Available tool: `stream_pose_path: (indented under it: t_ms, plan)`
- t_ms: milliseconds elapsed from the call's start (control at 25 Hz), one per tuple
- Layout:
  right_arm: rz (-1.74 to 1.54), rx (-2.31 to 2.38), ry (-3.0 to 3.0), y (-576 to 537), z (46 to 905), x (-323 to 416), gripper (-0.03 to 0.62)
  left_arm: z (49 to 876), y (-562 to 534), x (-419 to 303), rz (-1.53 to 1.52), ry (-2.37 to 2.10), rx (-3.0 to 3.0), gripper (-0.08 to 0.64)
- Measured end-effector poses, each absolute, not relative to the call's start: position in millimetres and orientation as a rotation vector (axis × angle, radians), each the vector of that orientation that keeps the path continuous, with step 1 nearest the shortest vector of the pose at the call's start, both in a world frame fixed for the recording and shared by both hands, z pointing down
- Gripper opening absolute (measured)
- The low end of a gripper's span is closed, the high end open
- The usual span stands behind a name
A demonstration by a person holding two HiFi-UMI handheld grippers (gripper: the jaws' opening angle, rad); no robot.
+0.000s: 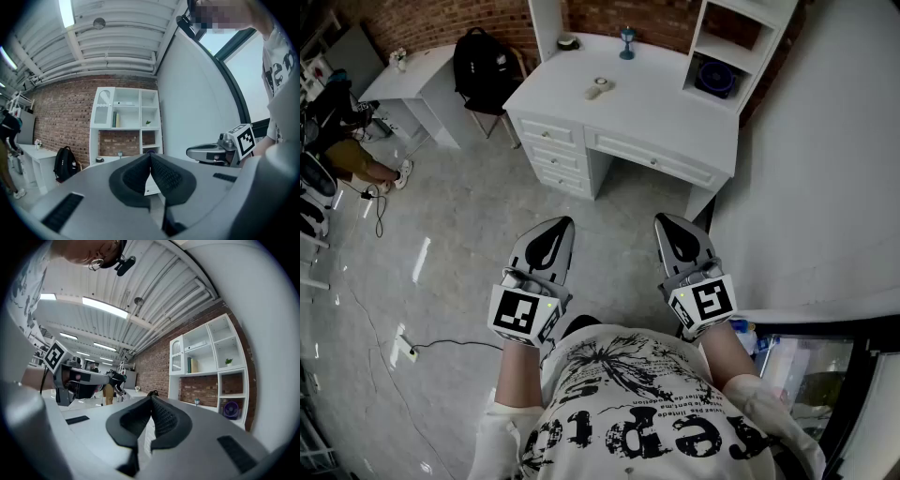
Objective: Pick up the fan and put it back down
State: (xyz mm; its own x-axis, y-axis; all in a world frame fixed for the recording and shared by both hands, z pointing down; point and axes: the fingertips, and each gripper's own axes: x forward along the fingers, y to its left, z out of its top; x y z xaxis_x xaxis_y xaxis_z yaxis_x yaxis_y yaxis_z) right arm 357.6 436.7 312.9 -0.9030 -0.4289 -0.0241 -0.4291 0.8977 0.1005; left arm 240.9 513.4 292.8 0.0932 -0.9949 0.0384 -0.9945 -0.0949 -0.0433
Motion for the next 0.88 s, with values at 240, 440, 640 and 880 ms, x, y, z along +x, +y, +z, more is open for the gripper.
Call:
stream_pose_path:
  t_ms: [240, 440, 640, 880]
  plan:
    - [0.152, -0.677, 3.058, 440, 312, 362, 0.012, 291, 516, 247, -0.085, 2.100, -2.327, 0.014]
    - [0.141, -0.693, 3.054, 440, 314, 368, 0.012, 295, 516, 251, -0.078, 2.110, -2.327, 0.014]
    - [0.071, -0.744, 3.022, 434, 318, 377, 0.014, 298, 514, 261, -0.047, 2.078, -2.371, 0.014]
    - [-0.011, -0.783, 3.004, 422, 324, 379, 0.014, 295, 505, 261, -0.005, 2.058, -2.343, 0.349]
